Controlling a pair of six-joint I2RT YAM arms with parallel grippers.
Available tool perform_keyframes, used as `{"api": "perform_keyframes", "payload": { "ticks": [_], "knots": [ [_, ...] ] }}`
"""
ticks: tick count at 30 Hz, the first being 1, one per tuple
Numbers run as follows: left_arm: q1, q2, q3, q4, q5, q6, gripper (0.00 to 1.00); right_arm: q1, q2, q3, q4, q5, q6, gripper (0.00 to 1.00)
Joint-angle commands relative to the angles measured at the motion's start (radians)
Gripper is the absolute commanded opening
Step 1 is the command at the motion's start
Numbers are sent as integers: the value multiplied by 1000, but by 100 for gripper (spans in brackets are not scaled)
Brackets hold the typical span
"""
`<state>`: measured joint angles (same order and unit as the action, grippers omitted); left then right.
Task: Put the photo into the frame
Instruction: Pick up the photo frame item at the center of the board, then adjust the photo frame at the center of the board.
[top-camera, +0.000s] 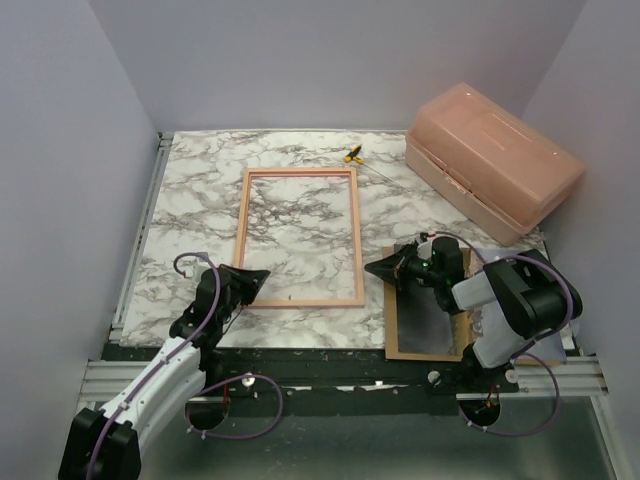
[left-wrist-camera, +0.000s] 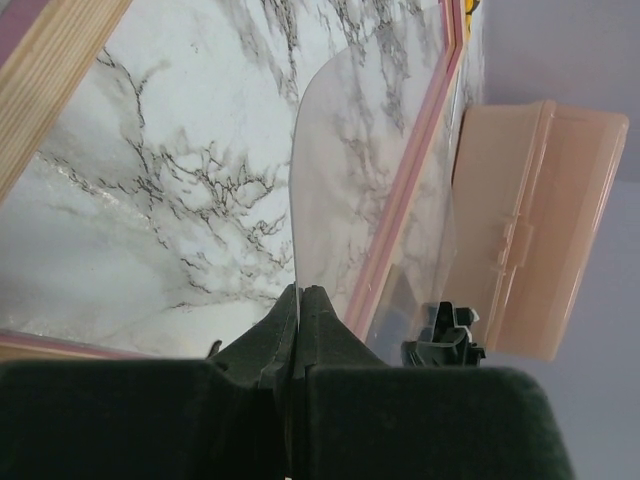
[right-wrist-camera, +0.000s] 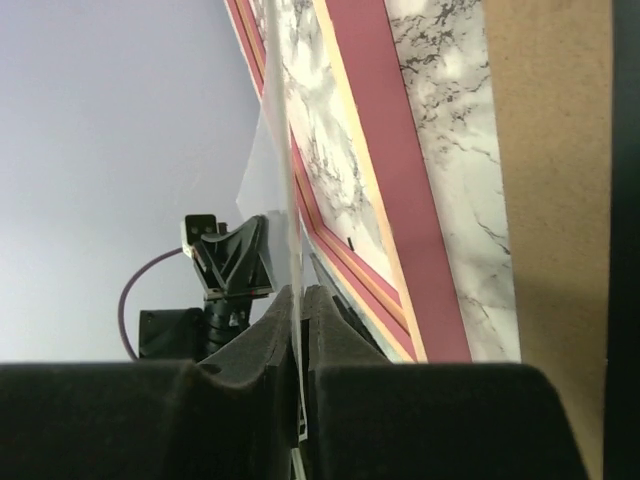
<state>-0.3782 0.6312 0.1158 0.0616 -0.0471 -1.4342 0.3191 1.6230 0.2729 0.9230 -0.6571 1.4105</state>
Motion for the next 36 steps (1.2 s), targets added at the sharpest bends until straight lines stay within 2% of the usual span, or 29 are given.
{"api": "perform_keyframes", "payload": {
  "ticks": [1, 3, 6, 7, 9, 11, 14, 18, 21, 27, 32, 36],
  "knots": [
    [-8, -31, -22, 6, 31, -20, 0, 12, -26, 33, -6, 42, -15, 3],
    [-8, -46, -22, -5, 28, -16, 10, 12, -59, 44, -74, 52, -39, 0],
    [-8, -68, -22, -15, 26, -1, 38, 12, -120, 79, -203, 72, -92, 0],
    [-7, -75, -22, -20, 26, 2, 51, 12, -147, 95, -270, 80, -119, 0],
    [-8, -84, -21, -26, 28, 14, 68, 12, -198, 146, -408, 103, -176, 0],
    [-8, -91, -11, -40, 29, 33, 79, 12, -257, 205, -551, 133, -239, 0],
    [-8, -77, 23, -60, 31, 103, 89, 12, -343, 309, -784, 194, -349, 0],
    [-8, -7, 113, -121, 46, 229, 94, 12, -422, 493, -1079, 295, -493, 0],
    [-8, 83, 190, -124, 126, 346, 94, 12, -448, 629, -1251, 359, -579, 0],
    [-26, 349, 386, -163, 280, 557, 94, 12, -439, 871, -1533, 447, -712, 0],
    [-162, 606, 638, -352, 250, 732, 94, 12, -425, 1016, -1689, 534, -773, 0],
    [-276, 792, 786, -418, 231, 776, 91, 11, -434, 1100, -1776, 622, -792, 0]
  ]
}}
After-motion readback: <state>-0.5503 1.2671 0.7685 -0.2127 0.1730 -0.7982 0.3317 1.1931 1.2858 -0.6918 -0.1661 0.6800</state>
